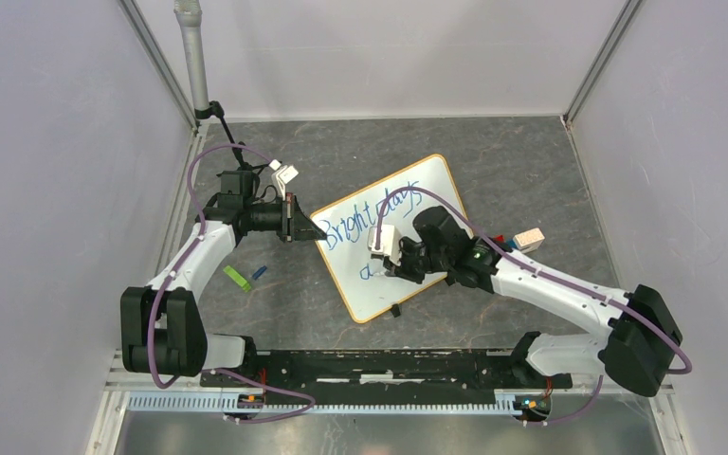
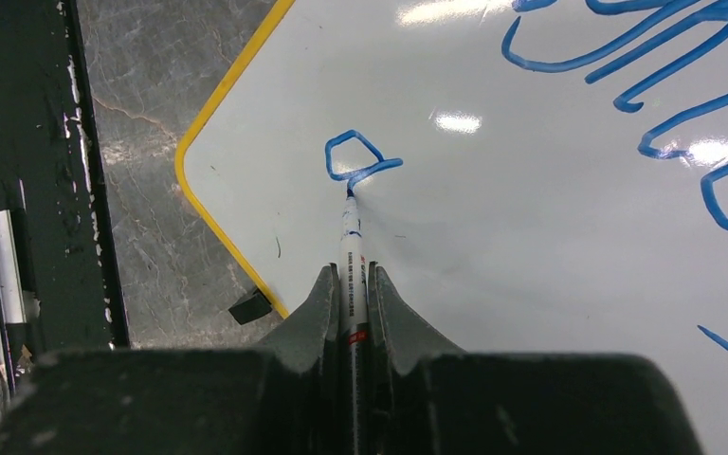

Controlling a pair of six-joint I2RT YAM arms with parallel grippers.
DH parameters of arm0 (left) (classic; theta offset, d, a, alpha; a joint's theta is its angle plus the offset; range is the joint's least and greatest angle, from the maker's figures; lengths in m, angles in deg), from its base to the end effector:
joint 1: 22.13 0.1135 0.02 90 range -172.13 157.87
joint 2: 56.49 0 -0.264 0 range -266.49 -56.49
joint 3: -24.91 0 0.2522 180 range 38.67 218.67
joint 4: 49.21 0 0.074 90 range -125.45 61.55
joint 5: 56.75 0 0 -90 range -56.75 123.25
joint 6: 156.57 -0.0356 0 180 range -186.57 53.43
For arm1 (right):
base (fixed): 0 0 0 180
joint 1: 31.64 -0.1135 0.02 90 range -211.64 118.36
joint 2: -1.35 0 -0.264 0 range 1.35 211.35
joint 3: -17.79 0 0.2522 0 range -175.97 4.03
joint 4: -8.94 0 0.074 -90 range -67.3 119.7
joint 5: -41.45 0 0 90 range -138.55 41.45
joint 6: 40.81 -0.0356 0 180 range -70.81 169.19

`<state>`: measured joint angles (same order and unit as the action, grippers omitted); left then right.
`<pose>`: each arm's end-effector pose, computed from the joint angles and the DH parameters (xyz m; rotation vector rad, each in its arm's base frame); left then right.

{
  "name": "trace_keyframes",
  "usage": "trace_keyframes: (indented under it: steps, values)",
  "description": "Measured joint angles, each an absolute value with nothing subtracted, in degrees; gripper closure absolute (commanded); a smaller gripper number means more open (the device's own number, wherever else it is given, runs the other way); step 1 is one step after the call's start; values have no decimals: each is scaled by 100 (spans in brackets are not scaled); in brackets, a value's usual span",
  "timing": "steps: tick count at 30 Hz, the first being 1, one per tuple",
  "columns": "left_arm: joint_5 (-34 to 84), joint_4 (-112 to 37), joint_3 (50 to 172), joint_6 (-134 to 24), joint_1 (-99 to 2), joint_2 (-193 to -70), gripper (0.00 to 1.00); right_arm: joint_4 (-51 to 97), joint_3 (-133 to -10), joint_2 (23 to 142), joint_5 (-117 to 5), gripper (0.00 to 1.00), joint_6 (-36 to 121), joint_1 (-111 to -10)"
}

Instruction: Write a sentence on the whiteboard

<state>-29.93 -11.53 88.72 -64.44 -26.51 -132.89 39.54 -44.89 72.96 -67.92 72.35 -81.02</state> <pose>0.2584 -0.0517 0.2459 0.5244 2.1590 -1.3761 0.1661 0.2117 0.2564 -1.4984 1.7317 0.6234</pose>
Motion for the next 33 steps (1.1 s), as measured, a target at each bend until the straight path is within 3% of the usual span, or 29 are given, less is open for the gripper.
trace_keyframes:
  steps: [11, 33]
  values:
    - [-2995, -1151, 8878, -6444, -2677, -13289, 98, 4465, -4758, 7200, -6620, 100, 7398, -8048]
    - [-2986, -1063, 8941, -6451, -2706, -13329, 97, 4094, -5115, 7381, -6445, 100, 7154, -7873]
